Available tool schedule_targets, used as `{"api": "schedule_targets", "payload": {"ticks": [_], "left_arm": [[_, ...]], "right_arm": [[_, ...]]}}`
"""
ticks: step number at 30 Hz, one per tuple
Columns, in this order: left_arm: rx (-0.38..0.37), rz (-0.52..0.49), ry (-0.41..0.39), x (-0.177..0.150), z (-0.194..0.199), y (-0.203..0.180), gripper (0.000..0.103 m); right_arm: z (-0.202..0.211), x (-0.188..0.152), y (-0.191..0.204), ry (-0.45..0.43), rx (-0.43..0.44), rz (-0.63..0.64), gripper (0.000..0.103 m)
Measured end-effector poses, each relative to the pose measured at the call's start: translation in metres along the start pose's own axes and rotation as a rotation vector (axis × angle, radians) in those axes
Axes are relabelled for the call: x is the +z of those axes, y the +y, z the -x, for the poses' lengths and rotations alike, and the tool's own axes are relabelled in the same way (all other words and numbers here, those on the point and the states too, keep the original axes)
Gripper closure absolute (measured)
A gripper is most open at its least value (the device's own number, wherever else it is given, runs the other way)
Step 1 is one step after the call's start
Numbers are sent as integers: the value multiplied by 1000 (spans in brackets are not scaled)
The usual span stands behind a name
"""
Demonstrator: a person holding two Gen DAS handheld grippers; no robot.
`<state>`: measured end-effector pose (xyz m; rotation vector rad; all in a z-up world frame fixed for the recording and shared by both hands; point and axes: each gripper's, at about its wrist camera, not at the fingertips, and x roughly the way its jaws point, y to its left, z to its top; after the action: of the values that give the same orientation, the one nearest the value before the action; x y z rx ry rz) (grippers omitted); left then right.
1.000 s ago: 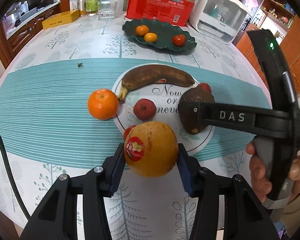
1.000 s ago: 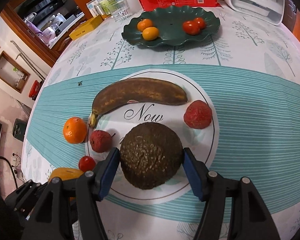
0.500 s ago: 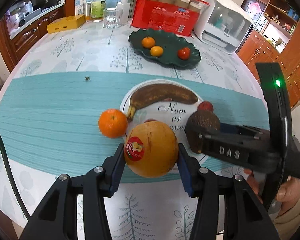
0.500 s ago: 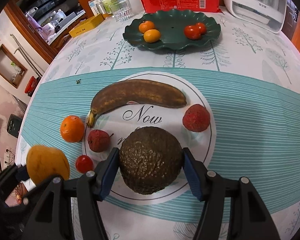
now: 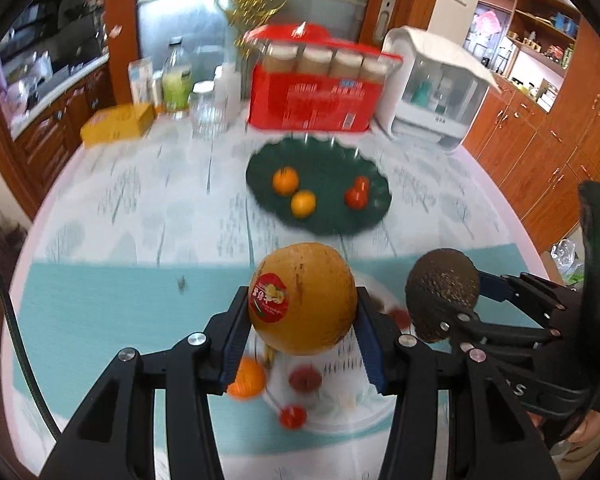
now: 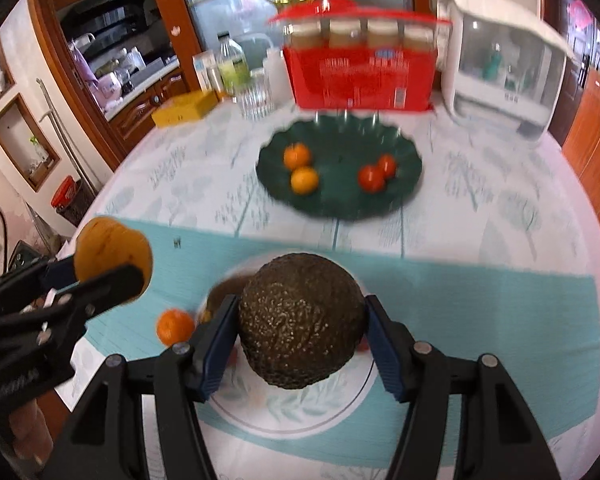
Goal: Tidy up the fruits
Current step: 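Carry the grapefruit and avocado in both tools over the green plate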
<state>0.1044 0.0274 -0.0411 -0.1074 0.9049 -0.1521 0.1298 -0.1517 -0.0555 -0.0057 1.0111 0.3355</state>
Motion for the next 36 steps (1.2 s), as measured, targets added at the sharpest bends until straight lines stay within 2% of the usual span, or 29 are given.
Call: {"api": "schedule_targets", "payload": {"ticks": [10,14,19,26,31,36], "left_arm": [[32,-87,-98,124,2,-3,55],[35,-108,-95,162,-13,-4,55],[31,-122,-51,205,-59,-1,55],[38,-140,18,224,-151,5,55],[22,-130,82,214,-213,8,55],[10,-131,132,202,-260,6,55]], "right_arm": [[33,107,-24,-133,-75,21,41],[31,142,-34,-172,-114,21,41],[-3,180,-49,-175,-145,2,41],[-90,193,-69,-86,-164,-46,41],[-150,183,-79,4,-182,-46,41],[-185,174,-83,58,-189,-31,41]]}}
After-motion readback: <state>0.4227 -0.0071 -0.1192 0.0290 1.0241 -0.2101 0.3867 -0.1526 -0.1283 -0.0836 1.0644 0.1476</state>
